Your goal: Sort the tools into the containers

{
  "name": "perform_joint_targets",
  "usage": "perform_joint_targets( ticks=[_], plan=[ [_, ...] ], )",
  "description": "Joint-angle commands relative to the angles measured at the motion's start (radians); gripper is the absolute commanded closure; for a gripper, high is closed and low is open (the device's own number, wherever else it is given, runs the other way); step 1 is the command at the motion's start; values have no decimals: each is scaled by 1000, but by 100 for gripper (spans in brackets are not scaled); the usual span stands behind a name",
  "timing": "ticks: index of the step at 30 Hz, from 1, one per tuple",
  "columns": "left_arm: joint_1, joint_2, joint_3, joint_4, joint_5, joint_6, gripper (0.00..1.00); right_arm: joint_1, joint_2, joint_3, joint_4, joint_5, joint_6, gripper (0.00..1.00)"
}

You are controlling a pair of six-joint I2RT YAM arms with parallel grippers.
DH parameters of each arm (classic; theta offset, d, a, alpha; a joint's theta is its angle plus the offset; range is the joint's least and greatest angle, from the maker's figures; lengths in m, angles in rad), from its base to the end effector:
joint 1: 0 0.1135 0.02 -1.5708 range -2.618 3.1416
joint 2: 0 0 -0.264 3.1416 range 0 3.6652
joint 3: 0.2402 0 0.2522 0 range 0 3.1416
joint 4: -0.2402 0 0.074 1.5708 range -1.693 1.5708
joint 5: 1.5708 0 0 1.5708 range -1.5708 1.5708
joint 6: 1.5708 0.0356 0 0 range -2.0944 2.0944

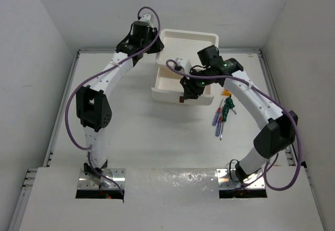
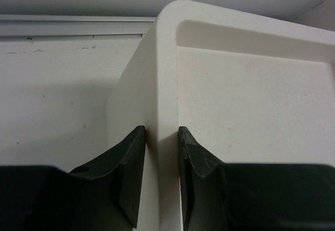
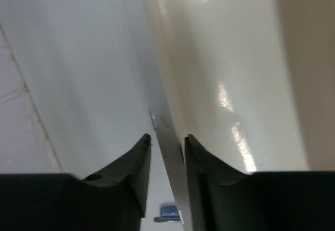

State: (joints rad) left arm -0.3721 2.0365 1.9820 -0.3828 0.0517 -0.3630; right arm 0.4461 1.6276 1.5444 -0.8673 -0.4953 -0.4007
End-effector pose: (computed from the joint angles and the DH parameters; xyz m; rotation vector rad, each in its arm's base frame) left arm 0.4518 -0.1783 0.3496 0.0430 2.0456 -0.5172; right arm 0.3042 0.1642 0.3308 -1.1936 2.1629 0.6403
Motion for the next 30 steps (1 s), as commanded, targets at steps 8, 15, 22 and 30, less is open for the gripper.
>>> perform_joint_targets(
  ticks=[8, 15, 22, 30],
  plan=[
    [-10, 39, 18, -10, 2, 15, 100, 13, -156, 149, 19, 47, 181, 29],
    [-10, 39, 28, -27, 5, 16, 100, -217, -141, 269, 109, 222, 520, 41],
    [-10, 22, 43, -44, 29, 64, 99, -651, -108, -1, 281, 204, 864, 83],
    [-10, 39, 60, -85, 62, 101, 95, -615, -161, -317, 278, 478, 784, 51]
  ],
)
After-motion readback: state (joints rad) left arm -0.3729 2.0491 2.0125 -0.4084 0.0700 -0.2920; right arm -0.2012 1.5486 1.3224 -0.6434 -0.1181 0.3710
